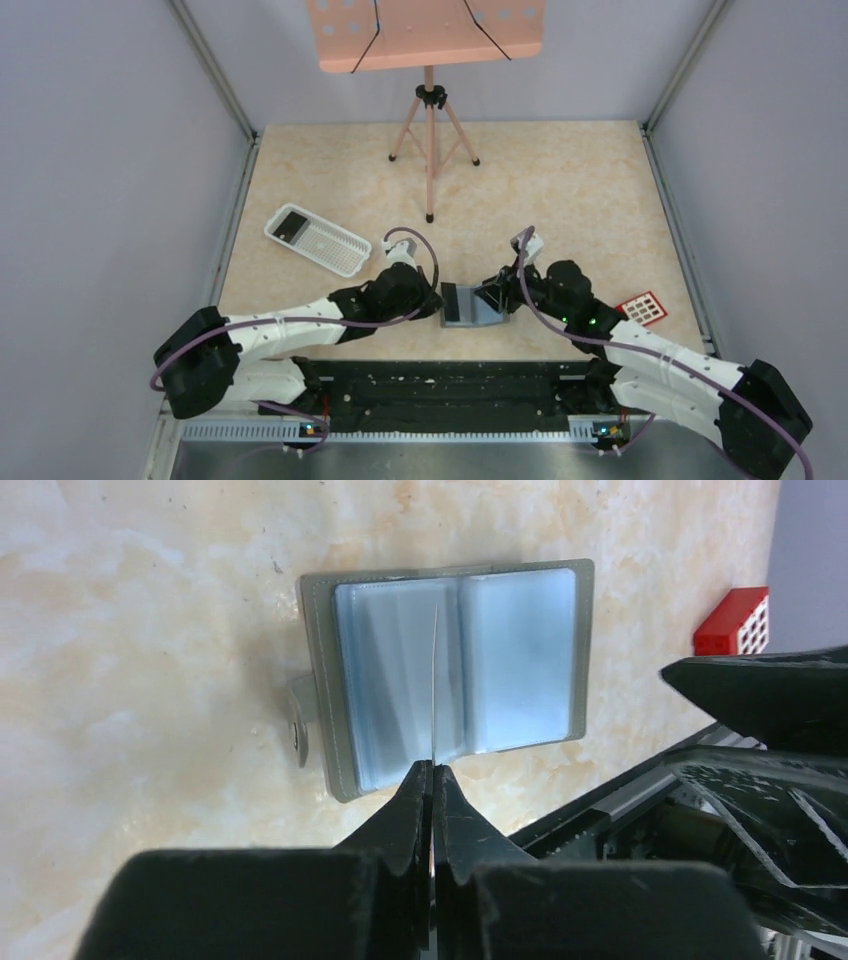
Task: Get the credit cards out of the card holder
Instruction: Remove the credit card from the card holder.
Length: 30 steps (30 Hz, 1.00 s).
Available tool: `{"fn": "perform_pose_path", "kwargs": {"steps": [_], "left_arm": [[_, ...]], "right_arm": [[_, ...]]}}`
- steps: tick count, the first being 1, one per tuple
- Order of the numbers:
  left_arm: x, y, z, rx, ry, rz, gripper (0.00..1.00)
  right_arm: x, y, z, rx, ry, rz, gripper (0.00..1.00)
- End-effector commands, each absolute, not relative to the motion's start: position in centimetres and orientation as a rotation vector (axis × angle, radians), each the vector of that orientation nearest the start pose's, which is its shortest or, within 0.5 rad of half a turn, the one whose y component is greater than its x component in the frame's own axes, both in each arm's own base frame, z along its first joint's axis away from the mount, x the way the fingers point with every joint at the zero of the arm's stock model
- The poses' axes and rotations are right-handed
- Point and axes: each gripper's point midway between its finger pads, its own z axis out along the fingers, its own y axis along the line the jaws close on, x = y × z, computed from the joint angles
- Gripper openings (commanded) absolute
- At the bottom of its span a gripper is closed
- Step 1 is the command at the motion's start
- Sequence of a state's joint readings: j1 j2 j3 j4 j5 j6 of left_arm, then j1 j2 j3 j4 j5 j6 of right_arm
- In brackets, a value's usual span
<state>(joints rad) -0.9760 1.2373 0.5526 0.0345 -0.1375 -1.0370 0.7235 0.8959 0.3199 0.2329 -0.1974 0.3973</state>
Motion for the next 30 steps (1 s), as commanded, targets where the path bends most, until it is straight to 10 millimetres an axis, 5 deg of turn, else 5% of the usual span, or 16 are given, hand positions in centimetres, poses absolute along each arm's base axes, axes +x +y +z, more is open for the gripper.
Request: {"fn": "perform_pose_path", "kwargs": {"steps": [1,6,12,19,30], "left_arm": [[19.2,-29.4,12.6,-0.269,2.326,-0.966,0.00],[19.9,-26.9,14.0,-0.609,2.249,-0.970,0.00],[20.0,-25.7,16.6,-0.801,2.097,-1.140,0.00],[20.0,-25.6,17.9,-0.837,2.071,-1.183,0.00],[19.6,-26.5,18.0,-0.823,2.098,-1.221,0.00]], "right_arm": [[19.8,25.1,19.2,-0.725,1.438,0.886,0.38],[19.5,24.2,22.2,-0.862,1.159,0.678,0.42],[19.5,24.8,21.8,-0.927,1.050,0.547,0.46],[17.4,27.3,20.5,-1.116,0.927,0.424,0.50],[17.4,29.5,18.4,-1.232,0.931,0.289,0.55]]}}
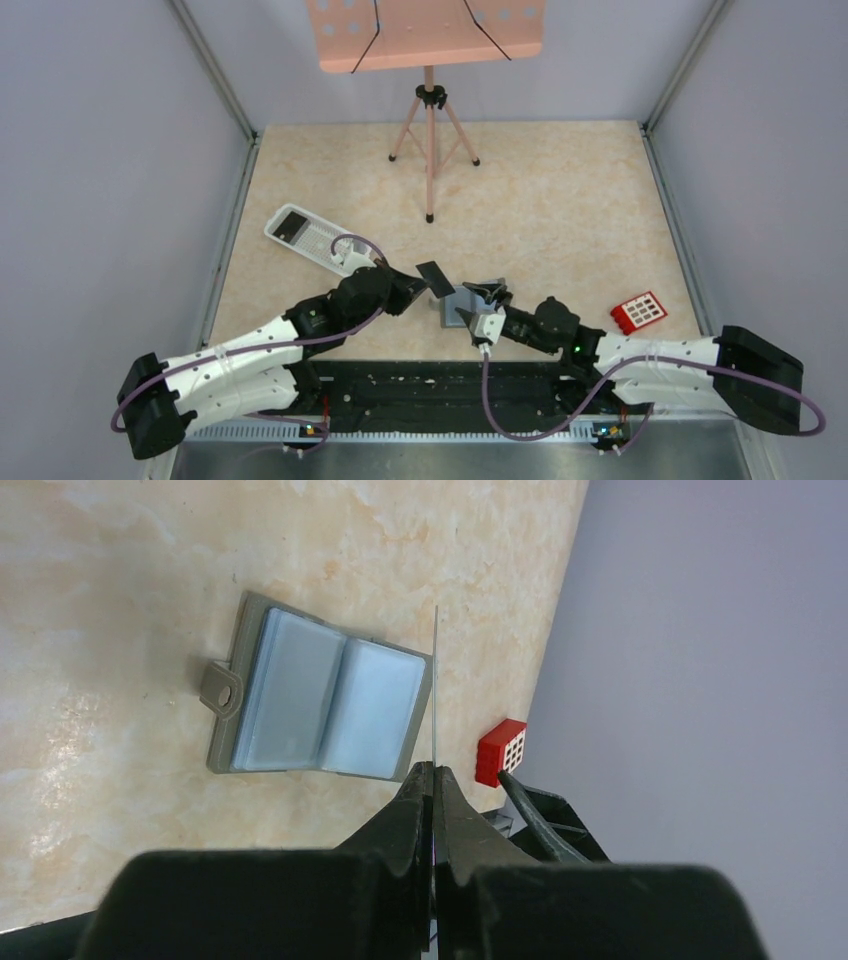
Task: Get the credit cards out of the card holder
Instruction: Remove the credit card from the card holder.
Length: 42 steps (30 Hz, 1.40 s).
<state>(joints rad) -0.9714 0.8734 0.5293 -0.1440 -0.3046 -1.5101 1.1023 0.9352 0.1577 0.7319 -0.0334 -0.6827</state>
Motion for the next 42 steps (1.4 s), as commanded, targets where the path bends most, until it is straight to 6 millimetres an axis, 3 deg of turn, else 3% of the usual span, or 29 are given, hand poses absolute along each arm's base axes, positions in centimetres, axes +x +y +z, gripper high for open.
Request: {"fn": "perform_pose_path", "kwargs": {"steps": [1,5,13,15,18,21,22,23,27,32,35,42], "left_arm": [[19.6,-26.5,17.9,-0.825,2.101,-1.221,0.00],[19.3,-26.7,17.5,-0.835,2.120,-1.236,0.00],[18.9,-27.3,17.4,-0.864,2.120,-1.302,0.00],[18.9,-27.3,17.5,-0.860,2.118,-1.306,0.00],[19.0,-27.3,17.8,-0.798,2.108,-1.300,0.00],[19.1,-27.4,18.5,-0.677,2.091,-1.282,0.00],[19.0,-27.6,19.2,-0.556,2.085,-1.260,0.20],[18.9,-27.7,19.5,-0.507,2.086,-1.251,0.30],[18.7,-27.0,19.4,-0.369,2.111,-1.148,0.58],[18.6,-25.5,19.0,-0.283,2.111,-1.040,0.69],[18.4,-24.9,19.6,-0.204,2.090,-1.013,0.69],[17.2,-24.9,22.4,0.013,1.987,-1.063,0.67]], "right_arm": [[17.5,29.5,18.4,-1.224,0.933,0.279,0.55],[18.1,29.9,19.1,-1.188,0.935,0.254,0.49],[18.8,31.0,18.4,-1.214,0.925,0.223,0.40],[18.8,30.9,18.3,-1.205,0.925,0.222,0.31],[18.6,30.6,18.5,-1.176,0.928,0.239,0.01],[18.5,30.5,18.5,-1.144,0.986,0.292,0.00],[18.4,30.3,17.9,-1.124,1.061,0.337,0.00],[18.6,30.2,17.6,-1.112,1.106,0.346,0.00],[19.2,29.6,16.5,-1.063,1.291,0.368,0.00],[18.7,29.0,17.6,-0.911,1.509,0.644,0.00],[18.0,28.0,18.7,-0.839,1.564,0.828,0.00],[16.6,26.3,20.1,-0.743,1.710,1.082,0.00]]}}
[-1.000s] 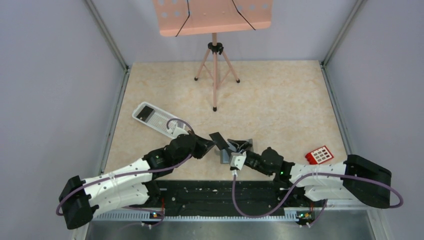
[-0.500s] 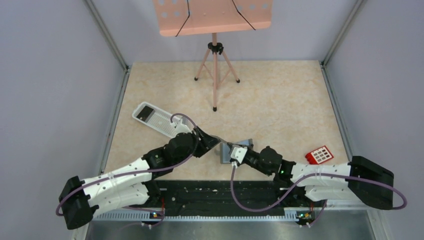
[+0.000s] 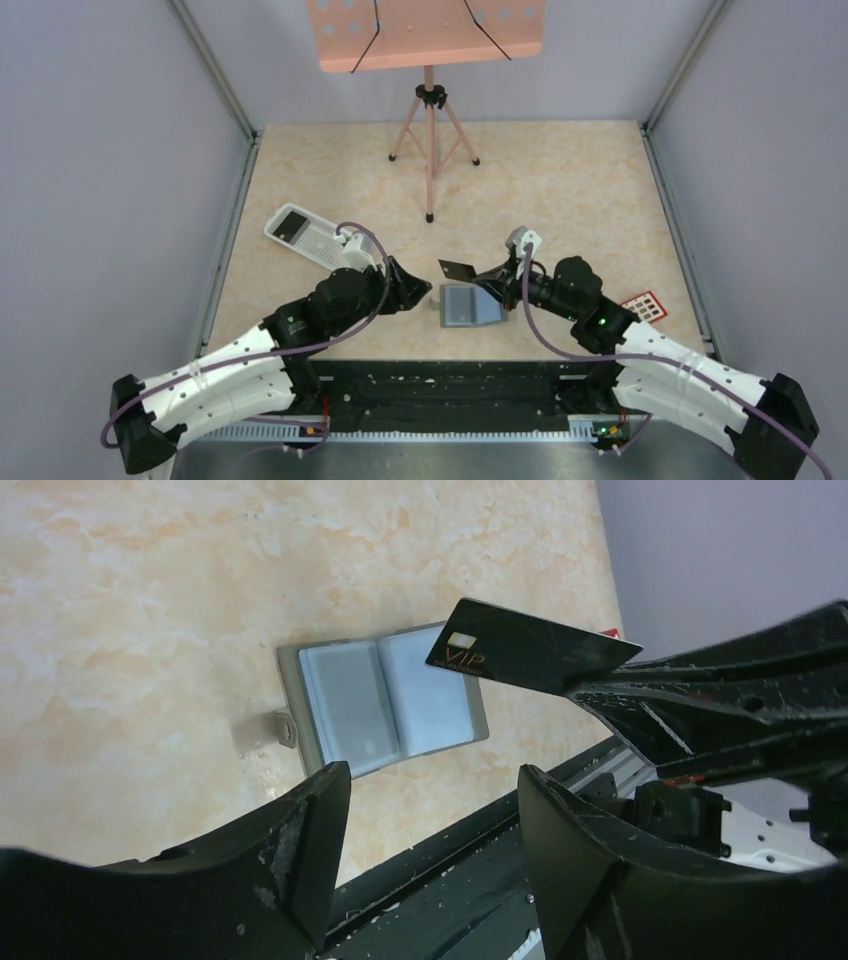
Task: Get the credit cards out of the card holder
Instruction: Remove the credit card from the card holder.
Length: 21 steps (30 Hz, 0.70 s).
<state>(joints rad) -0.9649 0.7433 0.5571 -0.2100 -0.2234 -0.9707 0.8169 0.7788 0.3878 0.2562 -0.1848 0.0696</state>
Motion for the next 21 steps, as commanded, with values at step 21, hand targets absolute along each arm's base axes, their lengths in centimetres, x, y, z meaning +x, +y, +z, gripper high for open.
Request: {"fn": "perform_pose_path", "kwargs": {"steps": [21], "left_arm": [[13.5,-26.8,26.8,0.199,1.864,-1.348,0.59]], "right_arm": [[12.8,26.9,27.6,-0.682,1.582,1.540,0.00]]}}
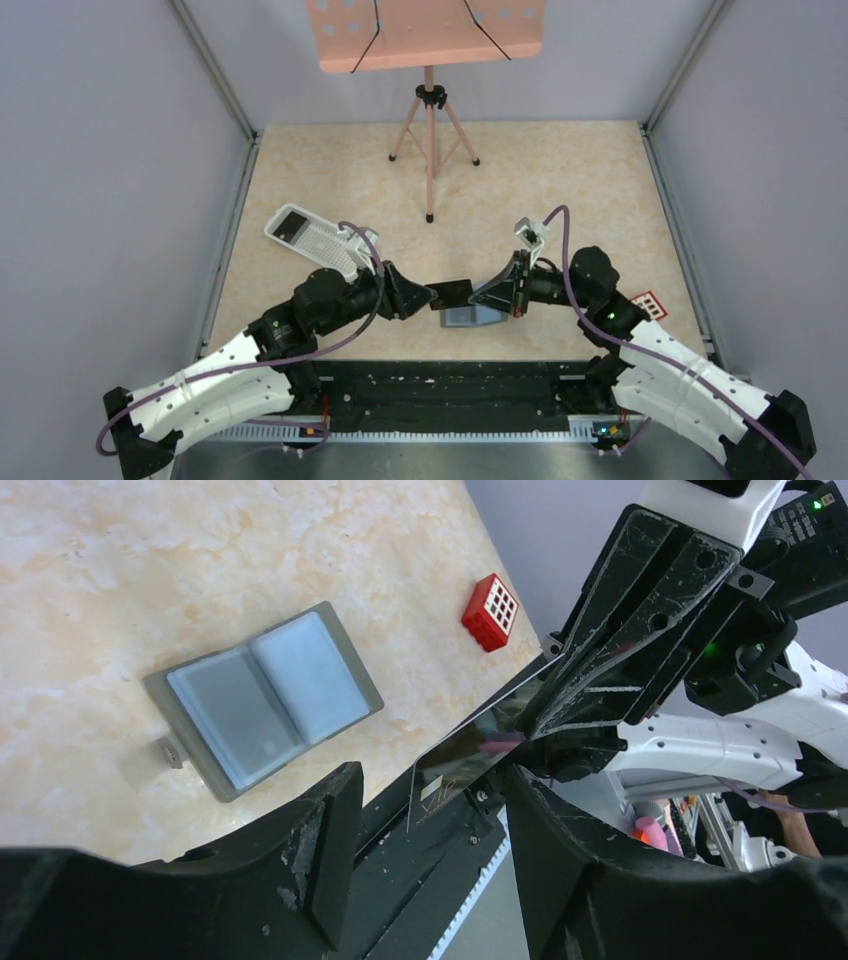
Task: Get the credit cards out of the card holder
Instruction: Remove the credit card from the card holder, then place the credit card in the storage box.
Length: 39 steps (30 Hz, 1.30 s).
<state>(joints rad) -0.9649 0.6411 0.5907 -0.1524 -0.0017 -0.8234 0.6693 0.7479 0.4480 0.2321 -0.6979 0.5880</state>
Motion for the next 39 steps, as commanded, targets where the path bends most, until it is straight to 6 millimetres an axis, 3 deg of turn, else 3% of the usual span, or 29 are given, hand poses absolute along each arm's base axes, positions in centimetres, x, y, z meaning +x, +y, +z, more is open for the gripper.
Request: {"fn": "perform_pose_path", "kwargs": {"steps": [1,5,10,15,25,28,32,33,35,39], "left_arm": [[13.3,-26.8,27.0,0.211,1.856,-1.357,0.59],[13.0,-27.0,26.9,0.235,1.853,-1.371,0.58],[12.9,-27.1,26.9,0.226,1.837,-1.402,0.50],[13.0,-27.5,27.4,0.198,1.795,-1.449,0.43],[13.2,-27.7,27.5,0.179,1.789,-1.457,0.41],[13.1,-27.7,27.7,0.175,1.773,-1.480,0.30],[13.3,-27.6,27.5,0.144,1.772,-1.484,0.05],[13.5,-27.5,27.3,0.128,1.780,-1.472,0.00],[14.2,-27.2,26.8,0.088,1.801,-1.429,0.00],[16.4,-25.9,25.4,-0.003,1.885,-1.233,0.00]], "right_arm": [[12.8,26.9,27.7,-0.678,1.583,1.548,0.00],[12.8,26.8,28.2,-0.656,1.554,1.602,0.00],[13.1,26.6,28.5,-0.630,1.535,1.623,0.00],[13.3,26.7,27.9,-0.626,1.542,1.645,0.00],[13.4,26.8,26.1,-0.625,1.592,1.666,0.00],[13.5,26.7,25.9,-0.610,1.590,1.674,0.00],[13.9,26.6,25.7,-0.583,1.601,1.663,0.01],[14.2,26.5,25.5,-0.563,1.611,1.653,0.06],[15.0,26.2,25.1,-0.516,1.635,1.614,0.17],[16.1,25.1,26.1,-0.480,1.618,1.468,0.51]]}}
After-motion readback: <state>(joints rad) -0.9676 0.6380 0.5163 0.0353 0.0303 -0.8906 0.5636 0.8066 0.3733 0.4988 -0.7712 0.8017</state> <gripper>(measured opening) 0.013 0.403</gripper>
